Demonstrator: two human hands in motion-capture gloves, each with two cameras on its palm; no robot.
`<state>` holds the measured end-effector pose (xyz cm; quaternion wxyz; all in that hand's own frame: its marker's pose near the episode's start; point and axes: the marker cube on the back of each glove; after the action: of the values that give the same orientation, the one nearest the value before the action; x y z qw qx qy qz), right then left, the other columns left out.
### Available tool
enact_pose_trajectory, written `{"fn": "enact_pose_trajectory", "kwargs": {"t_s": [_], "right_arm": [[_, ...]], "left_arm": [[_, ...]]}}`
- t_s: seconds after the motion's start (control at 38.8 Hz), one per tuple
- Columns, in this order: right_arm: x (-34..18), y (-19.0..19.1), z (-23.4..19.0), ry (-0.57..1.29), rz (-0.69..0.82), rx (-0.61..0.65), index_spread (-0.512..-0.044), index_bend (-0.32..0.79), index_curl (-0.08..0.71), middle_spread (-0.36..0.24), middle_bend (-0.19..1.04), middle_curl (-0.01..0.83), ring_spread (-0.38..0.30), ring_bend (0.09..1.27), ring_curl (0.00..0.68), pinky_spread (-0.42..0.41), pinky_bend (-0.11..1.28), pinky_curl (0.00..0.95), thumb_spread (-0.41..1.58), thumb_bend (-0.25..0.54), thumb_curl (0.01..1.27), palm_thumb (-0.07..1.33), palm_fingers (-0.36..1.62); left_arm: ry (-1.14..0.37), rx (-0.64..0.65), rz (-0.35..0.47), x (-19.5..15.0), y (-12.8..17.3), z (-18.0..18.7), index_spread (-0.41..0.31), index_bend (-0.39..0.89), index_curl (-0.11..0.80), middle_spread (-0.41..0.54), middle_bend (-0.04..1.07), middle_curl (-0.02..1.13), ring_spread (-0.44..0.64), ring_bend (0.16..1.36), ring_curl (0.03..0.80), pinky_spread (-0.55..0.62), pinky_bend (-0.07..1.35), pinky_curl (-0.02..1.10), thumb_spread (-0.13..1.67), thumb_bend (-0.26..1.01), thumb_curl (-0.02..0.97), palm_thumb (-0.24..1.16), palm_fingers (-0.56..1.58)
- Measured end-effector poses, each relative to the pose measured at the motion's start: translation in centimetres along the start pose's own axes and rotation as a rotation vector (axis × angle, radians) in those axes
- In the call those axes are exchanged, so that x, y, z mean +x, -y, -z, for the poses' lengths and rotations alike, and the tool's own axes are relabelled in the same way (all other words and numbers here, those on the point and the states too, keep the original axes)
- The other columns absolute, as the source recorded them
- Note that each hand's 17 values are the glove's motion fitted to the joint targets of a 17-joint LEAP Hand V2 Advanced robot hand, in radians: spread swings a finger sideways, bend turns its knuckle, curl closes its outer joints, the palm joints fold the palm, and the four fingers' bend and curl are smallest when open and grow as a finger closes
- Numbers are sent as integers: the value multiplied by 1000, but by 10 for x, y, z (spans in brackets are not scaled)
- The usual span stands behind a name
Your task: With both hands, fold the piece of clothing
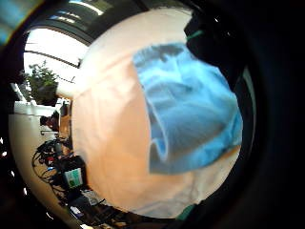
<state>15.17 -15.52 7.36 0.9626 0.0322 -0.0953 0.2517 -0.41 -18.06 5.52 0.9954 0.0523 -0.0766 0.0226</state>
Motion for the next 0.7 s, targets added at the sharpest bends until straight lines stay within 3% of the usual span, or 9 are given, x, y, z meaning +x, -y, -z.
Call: {"fn": "enact_pose_trajectory", "kwargs": {"t_s": [0.05,0.18,0.31,0.41,0.44,0.52,0.54,0.59,0.7], "right_arm": [[2,-6,-15,-6,-11,-64,-326,53,235,-82,198,378,-19,490,362,21,718,405,1185,-47,319,604,402],[-19,-3,-26,145,27,-28,-311,51,203,-52,253,393,28,474,348,74,714,388,1227,-28,309,564,387],[-13,13,-23,49,-24,147,-304,51,174,-91,337,411,-7,514,345,101,639,358,1267,4,317,619,449],[-15,12,-20,65,-49,151,-305,5,137,-175,470,440,-88,627,365,71,553,324,1276,45,341,719,639],[-15,11,-19,72,-64,142,-308,-21,125,-197,538,464,-123,677,383,35,548,325,1268,67,358,769,746],[-18,6,-11,123,-110,104,-314,-44,91,-220,538,464,-173,724,390,-36,600,329,1250,80,377,822,828],[-20,4,-7,148,-122,95,-323,-62,80,-227,514,460,-199,765,409,-95,669,354,1232,84,387,844,905],[-29,5,3,204,-135,105,-333,-84,52,-236,472,452,-223,796,414,-179,769,369,1206,85,400,873,980],[-63,15,5,358,-90,47,-344,18,63,-241,415,446,-246,820,438,-265,788,387,1116,67,431,908,1051]], "left_arm": [[-78,-47,-14,8,-3,-11,-155,163,354,-91,136,390,27,455,355,3,533,423,1308,-33,257,561,400],[-157,-152,-14,14,-10,-34,-125,150,355,-27,130,372,140,466,357,138,510,412,1407,-47,205,399,215],[-190,-171,-20,16,-9,-48,-113,154,351,7,145,348,206,488,342,241,497,390,1463,-33,168,275,178],[-183,-155,-12,14,-6,-51,-114,160,351,15,191,355,247,508,336,328,408,351,1492,-34,142,172,132],[-175,-143,-11,12,-4,-52,-117,169,353,13,196,356,254,504,332,341,397,344,1497,-30,139,158,143],[-181,-145,-15,11,-1,-51,-118,171,356,13,197,357,269,501,325,374,376,330,1512,-23,129,119,153],[-207,-172,-21,12,-2,-49,-118,171,357,13,197,358,274,499,323,384,368,325,1515,-21,127,108,152],[-291,-272,-34,15,-8,-42,-119,167,358,9,196,359,281,496,321,400,363,320,1522,-15,126,94,156],[-500,-519,-37,14,-19,-19,-119,164,360,11,193,362,298,489,315,424,357,313,1526,-8,127,79,159]]}}
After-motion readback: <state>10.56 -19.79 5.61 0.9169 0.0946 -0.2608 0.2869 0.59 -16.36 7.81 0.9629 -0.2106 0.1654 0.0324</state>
